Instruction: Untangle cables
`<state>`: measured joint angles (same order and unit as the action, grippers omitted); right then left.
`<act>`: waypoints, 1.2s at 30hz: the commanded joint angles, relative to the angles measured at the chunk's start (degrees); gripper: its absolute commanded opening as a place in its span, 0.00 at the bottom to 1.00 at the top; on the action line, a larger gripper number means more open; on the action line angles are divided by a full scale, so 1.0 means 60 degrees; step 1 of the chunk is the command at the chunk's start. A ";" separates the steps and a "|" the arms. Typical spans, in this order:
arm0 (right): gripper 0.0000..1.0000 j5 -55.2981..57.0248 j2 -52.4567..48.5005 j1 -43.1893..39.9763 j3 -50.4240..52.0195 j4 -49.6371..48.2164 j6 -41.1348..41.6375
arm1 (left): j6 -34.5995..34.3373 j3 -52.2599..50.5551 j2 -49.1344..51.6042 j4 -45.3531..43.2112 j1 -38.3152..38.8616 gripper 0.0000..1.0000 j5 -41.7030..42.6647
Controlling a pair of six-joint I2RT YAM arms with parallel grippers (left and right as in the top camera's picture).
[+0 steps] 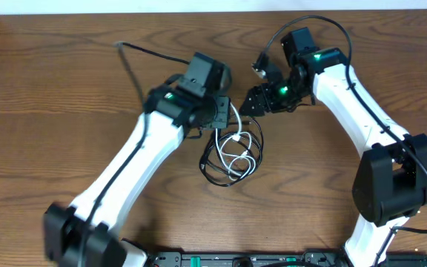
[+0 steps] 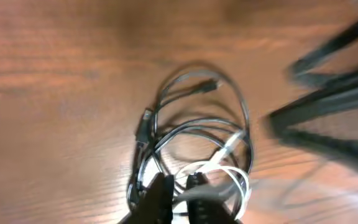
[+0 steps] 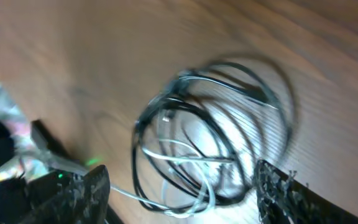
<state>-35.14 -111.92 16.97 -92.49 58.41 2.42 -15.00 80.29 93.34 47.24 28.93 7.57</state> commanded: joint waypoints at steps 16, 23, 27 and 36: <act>0.78 0.0834 0.0062 -0.1727 0.0018 0.0229 0.0488 | 0.2408 0.0259 -0.0430 0.1373 0.0164 0.72 0.2783; 0.80 0.0838 0.0062 -0.1778 0.0018 0.0229 0.0481 | 0.2674 -0.0860 -0.0262 0.1614 0.1566 0.64 0.2623; 0.80 0.0834 0.0058 -0.1774 0.0018 0.0240 0.0481 | 0.2524 -0.1668 -0.0208 0.0648 0.2120 0.64 0.2055; 0.80 0.0834 0.0058 -0.1756 0.0018 0.0331 0.0481 | 0.2535 -0.2860 0.0368 -0.1388 0.2339 0.61 0.0619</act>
<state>-29.93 -111.92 6.44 -92.49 60.29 5.02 -0.14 64.47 93.91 40.21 42.85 14.41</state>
